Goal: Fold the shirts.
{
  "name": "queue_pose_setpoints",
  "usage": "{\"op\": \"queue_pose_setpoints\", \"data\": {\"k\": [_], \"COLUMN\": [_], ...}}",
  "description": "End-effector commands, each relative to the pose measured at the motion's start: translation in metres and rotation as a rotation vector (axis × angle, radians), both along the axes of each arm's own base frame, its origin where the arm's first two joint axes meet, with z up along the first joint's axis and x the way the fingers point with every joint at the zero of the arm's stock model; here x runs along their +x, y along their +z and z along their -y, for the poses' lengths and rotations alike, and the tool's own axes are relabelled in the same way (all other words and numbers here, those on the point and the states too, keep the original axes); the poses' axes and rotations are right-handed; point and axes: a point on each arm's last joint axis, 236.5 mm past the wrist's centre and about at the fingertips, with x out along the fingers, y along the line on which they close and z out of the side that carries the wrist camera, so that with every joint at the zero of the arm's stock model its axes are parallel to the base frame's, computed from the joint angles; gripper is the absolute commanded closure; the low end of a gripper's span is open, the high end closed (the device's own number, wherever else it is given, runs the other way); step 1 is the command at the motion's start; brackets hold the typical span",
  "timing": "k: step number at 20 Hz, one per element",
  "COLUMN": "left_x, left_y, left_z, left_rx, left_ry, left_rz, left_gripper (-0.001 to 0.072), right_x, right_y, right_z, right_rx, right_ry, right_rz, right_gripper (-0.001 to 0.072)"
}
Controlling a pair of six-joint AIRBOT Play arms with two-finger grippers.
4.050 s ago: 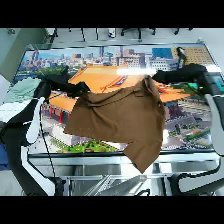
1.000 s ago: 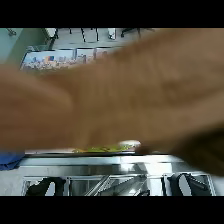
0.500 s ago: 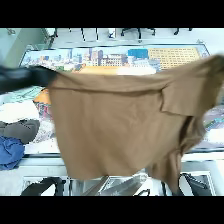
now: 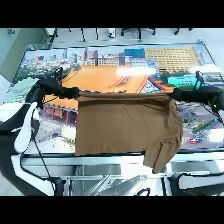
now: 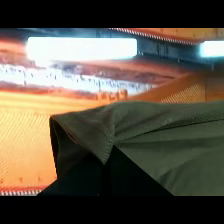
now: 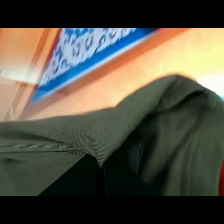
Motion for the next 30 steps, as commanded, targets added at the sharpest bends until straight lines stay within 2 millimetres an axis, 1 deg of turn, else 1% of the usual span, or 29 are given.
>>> {"op": "queue_pose_setpoints", "data": {"k": [1,2,3,4,5,6,8,9,11,13,15,17,20,23,24,25,26,27,28,30], "left_x": [0.043,0.048,0.048,0.046,0.044,0.041,0.029,0.022,0.007,-0.004,-0.015,-0.019,-0.012,-0.013,-0.013,-0.014,-0.015,-0.015,-0.015,-0.012], "left_y": [-0.015,-0.012,-0.011,-0.011,-0.011,-0.011,-0.014,-0.017,-0.029,-0.046,-0.063,-0.071,-0.068,-0.067,-0.067,-0.067,-0.066,-0.063,-0.060,-0.049], "left_z": [-0.008,-0.005,-0.002,-0.003,-0.007,-0.011,-0.018,-0.016,-0.013,-0.014,-0.019,-0.021,-0.016,-0.011,-0.009,-0.005,-0.002,0.003,0.008,0.014], "left_rx": [-0.011,-0.016,-0.016,-0.001,0.027,0.061,0.132,0.151,0.202,0.267,0.332,0.351,0.333,0.335,0.335,0.335,0.336,0.337,0.338,0.338], "left_ry": [0.052,0.040,0.019,-0.003,-0.005,-0.003,-0.033,-0.049,-0.087,-0.118,-0.141,-0.140,-0.132,-0.141,-0.145,-0.153,-0.158,-0.167,-0.176,-0.182], "left_rz": [0.018,0.016,0.004,-0.011,-0.029,-0.048,-0.095,-0.121,-0.169,-0.198,-0.224,-0.235,-0.208,-0.205,-0.205,-0.203,-0.202,-0.196,-0.185,-0.156], "left_gripper": [0.0692,0.0691,0.0691,0.0691,0.0692,0.0692,0.0692,0.0692,0.0692,0.0692,0.0692,0.0692,0.0691,0.0692,0.0691,0.0691,0.0690,0.0690,0.0651,0.0251], "right_x": [0.051,0.060,0.062,0.060,0.052,0.039,0.013,0.000,-0.023,-0.037,-0.037,-0.033,-0.032,-0.031,-0.031,-0.031,-0.031,-0.030,-0.030,-0.032], "right_y": [-0.005,0.008,0.018,0.024,0.027,0.025,0.018,0.012,-0.008,-0.031,-0.043,-0.047,-0.049,-0.051,-0.051,-0.050,-0.049,-0.048,-0.048,-0.047], "right_z": [0.013,0.012,0.011,0.013,0.016,0.024,0.033,0.038,0.043,0.044,0.039,0.029,0.016,0.011,0.010,0.009,0.008,0.005,0.004,0.004], "right_rx": [0.029,0.028,0.019,-0.003,-0.036,-0.091,-0.211,-0.267,-0.364,-0.425,-0.451,-0.448,-0.451,-0.453,-0.450,-0.442,-0.438,-0.426,-0.419,-0.418], "right_ry": [-0.021,0.008,0.028,0.046,0.062,0.074,0.108,0.113,0.120,0.115,0.093,0.086,0.114,0.125,0.125,0.124,0.123,0.120,0.118,0.122], "right_rz": [0.016,0.037,0.044,0.029,-0.004,-0.054,-0.163,-0.214,-0.308,-0.372,-0.378,-0.372,-0.371,-0.371,-0.371,-0.371,-0.369,-0.366,-0.364,-0.370], "right_gripper": [0.0690,0.0690,0.0690,0.0690,0.0690,0.0690,0.0691,0.0691,0.0691,0.0691,0.0691,0.0690,0.0691,0.0689,0.0675,0.0595,0.0541,0.0542,0.0541,0.0540]}}
